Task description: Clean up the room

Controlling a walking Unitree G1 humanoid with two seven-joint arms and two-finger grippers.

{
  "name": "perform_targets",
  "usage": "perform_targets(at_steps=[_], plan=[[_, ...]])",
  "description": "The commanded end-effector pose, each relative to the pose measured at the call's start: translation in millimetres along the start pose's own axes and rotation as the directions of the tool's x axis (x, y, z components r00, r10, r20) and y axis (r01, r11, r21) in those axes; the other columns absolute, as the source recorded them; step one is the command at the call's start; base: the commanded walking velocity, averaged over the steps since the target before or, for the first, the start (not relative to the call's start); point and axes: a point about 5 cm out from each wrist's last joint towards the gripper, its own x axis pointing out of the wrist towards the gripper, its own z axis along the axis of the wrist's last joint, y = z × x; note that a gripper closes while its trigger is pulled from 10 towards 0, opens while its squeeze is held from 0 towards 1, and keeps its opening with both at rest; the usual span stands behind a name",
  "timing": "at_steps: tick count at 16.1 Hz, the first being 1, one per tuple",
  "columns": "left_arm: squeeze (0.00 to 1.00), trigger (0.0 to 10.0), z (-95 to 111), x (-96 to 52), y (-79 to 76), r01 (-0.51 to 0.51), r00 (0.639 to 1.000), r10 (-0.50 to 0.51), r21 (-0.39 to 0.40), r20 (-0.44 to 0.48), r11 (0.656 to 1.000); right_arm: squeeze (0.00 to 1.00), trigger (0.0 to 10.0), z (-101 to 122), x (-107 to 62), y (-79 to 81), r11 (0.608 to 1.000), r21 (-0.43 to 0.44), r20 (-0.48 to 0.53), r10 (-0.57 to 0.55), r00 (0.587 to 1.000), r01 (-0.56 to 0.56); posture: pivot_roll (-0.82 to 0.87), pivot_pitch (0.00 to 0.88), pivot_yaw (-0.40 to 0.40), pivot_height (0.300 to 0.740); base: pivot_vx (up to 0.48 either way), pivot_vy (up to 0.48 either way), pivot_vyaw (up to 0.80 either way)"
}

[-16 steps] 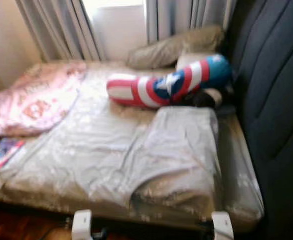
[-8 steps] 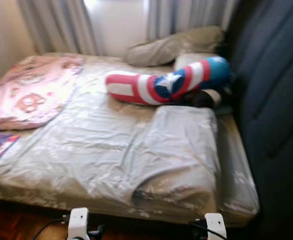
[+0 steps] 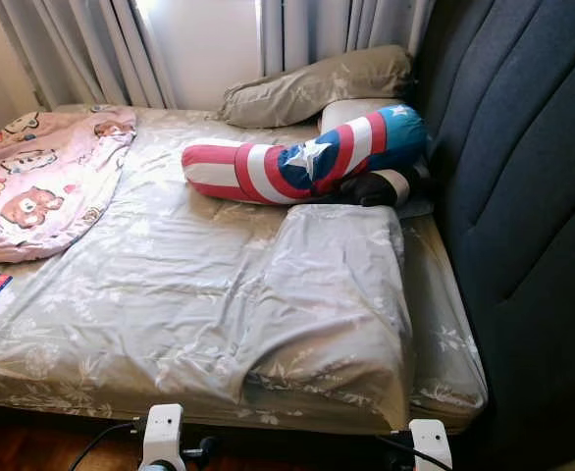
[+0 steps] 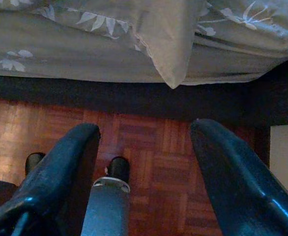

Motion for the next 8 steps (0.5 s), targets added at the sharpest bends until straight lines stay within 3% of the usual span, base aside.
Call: perform_targets(at_steps=[1, 4, 5, 8], plan=[[0.0, 10.0, 20.9, 4.2, -4.4, 0.017, 0.996, -0.021, 0.051, 0.091, 0.999, 0.0, 10.0, 5.5, 0.0, -4.4, 1.0, 0.006, 0.04, -0.029, 0.999, 0.028, 0.02, 0.0, -0.038, 0.74, 0.0, 0.0, 0.0], [0.0, 10.0, 62.4, 5.6, -10.5, 0.017, 0.95, -0.061, 0.146, 0.305, 0.989, 0.0, 10.0, 39.1, 2.0, -8.1, 0.998, 0.053, 0.213, -0.046, 0.976, 0.036, 0.01, 0.0, -0.039, 0.74, 0.0, 0.0, 0.0], [0.0, 10.0, 74.3, 3.8, -11.3, 0.009, 0.924, -0.059, 0.134, 0.378, 0.991, 0.0, 10.0, 55.4, 1.6, -7.7, 0.998, 0.061, 0.297, -0.044, 0.954, 0.027, 0.01, 0.0, -0.04, 0.74, 0.0, 0.0, 0.0], [0.0, 10.0, 81.8, -4.7, -16.9, -0.01, 0.865, -0.068, 0.151, 0.498, 0.989, 0.0, 10.0, 83.4, -2.8, -7.8, 0.998, 0.055, 0.449, -0.041, 0.893, 0.018, -0.01, 0.0, -0.048, 0.74, 0.0, 0.0, 0.0]])
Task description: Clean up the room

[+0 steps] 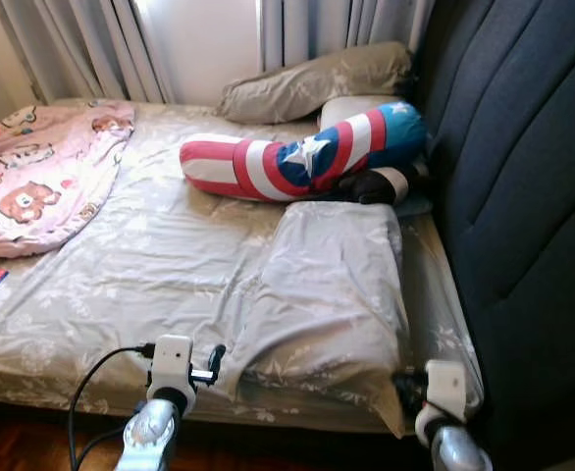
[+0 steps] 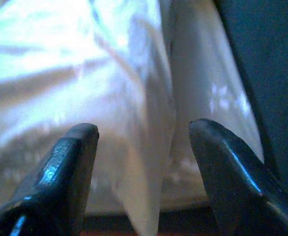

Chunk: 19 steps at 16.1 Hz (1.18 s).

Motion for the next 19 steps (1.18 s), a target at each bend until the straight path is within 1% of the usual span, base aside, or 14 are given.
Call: perform_targets(at_steps=[1, 2, 3, 5, 6, 7, 10, 12, 14, 15, 19], plan=[[0.0, 10.0, -5.5, -10.7, -3.4, -0.005, 1.0, 0.005, 0.003, 0.023, 1.0, 0.0, 10.0, 1.2, -4.4, 2.3, 1.0, 0.009, 0.058, 0.013, 0.998, -0.013, -0.02, 0.0, -0.054, 0.74, 0.0, 0.0, 0.0], [0.0, 10.0, -6.1, -13.1, -3.2, -0.011, 0.999, 0.011, 0.0, 0.031, 1.0, 0.0, 10.0, 1.8, -5.5, 2.7, 1.0, 0.013, 0.073, 0.015, 0.997, -0.015, -0.02, 0.0, -0.054, 0.74, 0.0, 0.0, 0.0], [0.0, 10.0, -6.4, -18.6, -1.3, -0.017, 0.999, 0.017, -0.002, 0.048, 1.0, 0.0, 10.0, -1.6, -10.8, 5.1, 1.0, 0.017, 0.092, 0.024, 0.995, -0.026, -0.02, 0.0, -0.06, 0.74, 0.0, 0.0, 0.0], [0.0, 10.0, -2.9, -17.7, 0.0, -0.014, 0.998, 0.014, -0.001, 0.064, 1.0, 0.0, 10.0, -11.6, -16.9, 12.1, 0.998, -0.011, 0.068, 0.057, 0.996, -0.056, -0.02, 0.0, -0.062, 0.74, 0.0, 0.0, 0.0], [0.0, 10.0, -0.2, -16.4, 0.9, -0.013, 0.997, 0.013, 0.001, 0.073, 1.0, 0.0, 10.0, -12.4, -18.3, 13.2, 0.998, -0.017, 0.071, 0.059, 0.996, -0.057, -0.02, 0.0, -0.062, 0.74, 0.0, 0.0, 0.0], [0.0, 10.0, 8.2, -13.4, 4.3, -0.028, 0.994, 0.028, -0.003, 0.105, 1.0, 0.0, 10.0, -7.9, -19.6, 12.2, 0.999, -0.002, 0.108, 0.04, 0.993, -0.04, -0.02, 0.0, -0.061, 0.74, 0.0, 0.0, 0.0], [0.0, 10.0, 17.2, -10.2, 7.8, -0.024, 0.991, 0.023, 0.004, 0.135, 1.0, 0.0, 10.0, -1.7, -22.5, 11.5, 0.999, -0.005, 0.161, 0.043, 0.986, -0.043, -0.02, 0.0, -0.05, 0.74, 0.0, 0.0, 0.0], [0.0, 10.0, 21.6, -8.4, 12.7, -0.023, 0.989, 0.02, 0.018, 0.145, 1.0, 0.0, 10.0, -0.9, -24.0, 12.5, 0.999, -0.007, 0.173, 0.051, 0.984, -0.051, -0.03, 0.0, -0.048, 0.74, 0.0, 0.0, 0.0], [0.0, 10.0, 23.8, -7.9, 17.5, -0.034, 0.988, 0.032, 0.013, 0.148, 0.999, 0.0, 10.0, 3.5, -22.8, 11.5, 0.999, 0.006, 0.186, 0.034, 0.982, -0.036, -0.03, 0.0, -0.046, 0.74, 0.0, 0.0, 0.0], [0.0, 10.0, 24.2, -6.8, 18.4, -0.036, 0.989, 0.034, 0.009, 0.143, 0.999, 0.0, 10.0, 7.9, -19.6, 14.0, 0.999, 0.028, 0.19, 0.031, 0.981, -0.037, -0.04, 0.0, -0.045, 0.74, 0.0, 0.0, 0.0], [0.0, 10.0, 28.9, -2.3, 19.0, -0.031, 0.989, 0.031, 0.002, 0.145, 1.0, 0.0, 10.0, 11.3, -18.2, 18.9, 0.997, 0.047, 0.195, 0.043, 0.98, -0.053, -0.04, 0.0, -0.044, 0.74, 0.0, 0.0, 0.0]])
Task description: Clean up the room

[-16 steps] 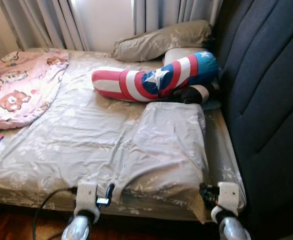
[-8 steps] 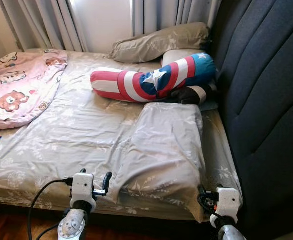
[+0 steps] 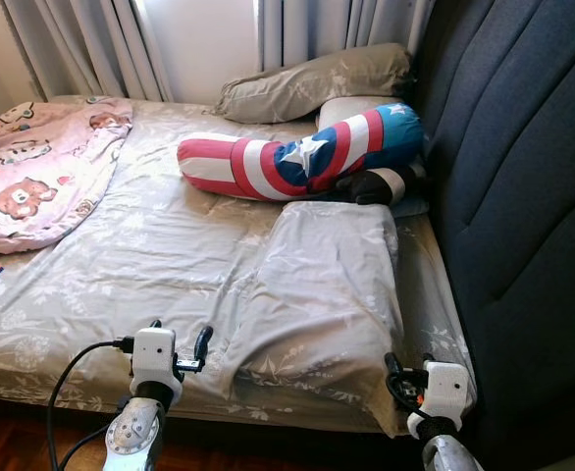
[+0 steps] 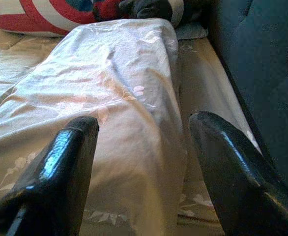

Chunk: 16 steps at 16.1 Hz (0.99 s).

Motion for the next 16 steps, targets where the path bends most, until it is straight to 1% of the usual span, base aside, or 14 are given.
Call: perform_targets(at_steps=[1, 5, 7, 16], plan=[[0.0, 10.0, 3.1, 2.8, 2.7, 0.002, 1.0, -0.002, -0.001, 0.001, 1.0, 0.0, 10.0, 3.1, 1.0, -1.1, 1.0, 0.006, 0.007, -0.006, 1.0, 0.006, -0.04, 0.0, -0.045, 0.74, 0.0, 0.0, 0.0], [0.0, 10.0, 9.1, 9.0, 4.3, 0.008, 1.0, -0.008, -0.007, 0.009, 1.0, 0.0, 10.0, 5.2, 0.8, -4.1, 0.999, 0.023, 0.007, -0.028, 1.0, 0.027, -0.05, 0.0, -0.041, 0.74, 0.0, 0.0, 0.0], [0.0, 10.0, 11.6, 11.8, 2.9, 0.011, 1.0, -0.011, -0.014, 0.014, 1.0, 0.0, 10.0, 5.9, 1.3, 0.5, 0.999, 0.041, 0.016, 0.004, 1.0, -0.005, -0.04, 0.0, -0.044, 0.74, 0.246, 0.0, 0.0], [0.0, 10.0, 16.5, 13.9, 4.5, 0.002, 1.0, -0.001, -0.029, 0.029, 1.0, 0.0, 10.0, 7.7, 4.1, 6.5, 0.998, 0.056, 0.007, 0.017, 1.0, -0.018, -0.03, 0.0, -0.045, 0.74, 0.263, 0.0, 0.0]])
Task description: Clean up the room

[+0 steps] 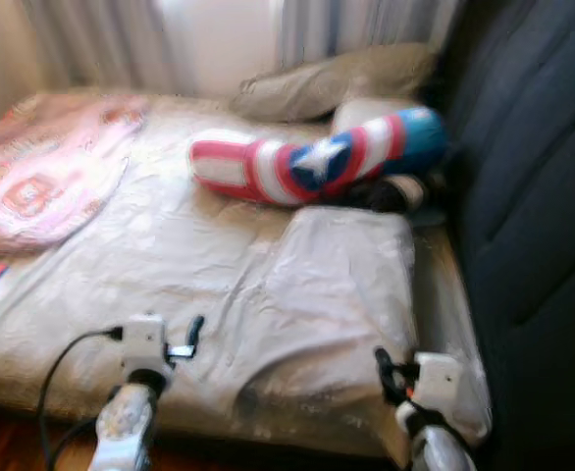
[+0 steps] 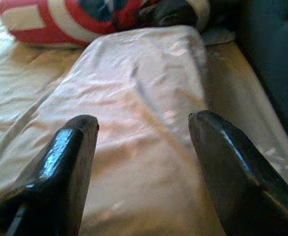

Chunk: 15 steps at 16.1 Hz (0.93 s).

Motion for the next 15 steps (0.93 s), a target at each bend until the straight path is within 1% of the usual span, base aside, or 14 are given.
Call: perform_targets(at_steps=[1, 8, 11, 14, 15], plan=[[0.0, 10.0, 4.5, 4.0, -8.0, 0.024, 1.0, -0.024, -0.008, 0.016, 1.0, 0.0, 10.0, 2.0, -0.6, -8.4, 1.0, -0.004, 0.002, -0.022, 1.0, 0.022, -0.03, 0.0, -0.048, 0.74, 0.27, 0.0, 0.0], [0.0, 10.0, 11.2, 7.5, -8.2, 0.026, 0.999, -0.026, -0.012, 0.038, 1.0, 0.0, 10.0, 3.6, 2.5, -5.8, 1.0, 0.003, 0.002, -0.01, 1.0, 0.01, -0.03, 0.0, -0.049, 0.74, 0.27, 0.0, 0.0], [0.0, 10.0, 11.1, 8.0, -12.2, 0.053, 0.998, -0.052, -0.026, 0.032, 0.998, 0.0, 10.0, 2.8, 2.9, -4.9, 1.0, 0.005, -0.004, -0.01, 1.0, 0.01, -0.03, 0.0, -0.046, 0.74, 0.0, 0.0, 0.0], [0.0, 10.0, 11.9, 8.2, -13.6, 0.057, 0.998, -0.056, -0.037, 0.032, 0.998, 0.0, 10.0, 2.5, 3.2, -3.7, 1.0, 0.006, -0.006, -0.008, 1.0, 0.008, -0.03, 0.0, -0.046, 0.74, 0.0, 0.0, 0.0], [0.0, 10.0, 12.0, 8.3, -13.0, 0.05, 0.998, -0.049, -0.041, 0.03, 0.998, 0.0, 10.0, 2.4, 3.3, -3.1, 1.0, 0.001, -0.008, -0.005, 1.0, 0.005, -0.03, 0.0, -0.046, 0.74, 0.0, 0.259, 0.0]])
